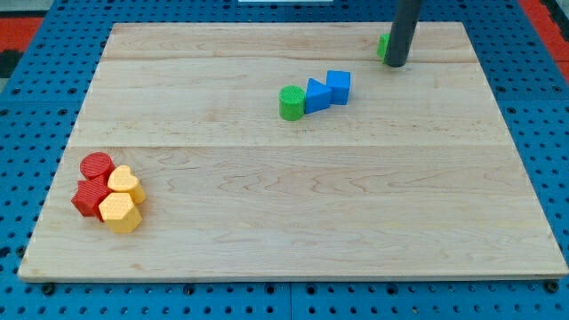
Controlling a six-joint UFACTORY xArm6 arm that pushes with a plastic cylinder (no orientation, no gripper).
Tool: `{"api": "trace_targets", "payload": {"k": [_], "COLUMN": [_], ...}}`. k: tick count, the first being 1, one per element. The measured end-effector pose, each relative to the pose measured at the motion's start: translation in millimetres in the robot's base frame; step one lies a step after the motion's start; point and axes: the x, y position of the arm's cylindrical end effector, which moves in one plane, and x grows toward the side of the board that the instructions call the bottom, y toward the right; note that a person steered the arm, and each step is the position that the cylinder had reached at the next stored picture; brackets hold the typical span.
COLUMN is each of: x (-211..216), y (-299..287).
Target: Push the blue cube to the top center
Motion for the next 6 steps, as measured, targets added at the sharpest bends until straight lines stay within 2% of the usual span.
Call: {"api": "trace_targets", "payload": {"k": [1, 2, 3, 4, 5, 6], "x": [47, 78, 68, 93, 68, 25], "y": [-6, -56, -103, -105, -130, -126]}}
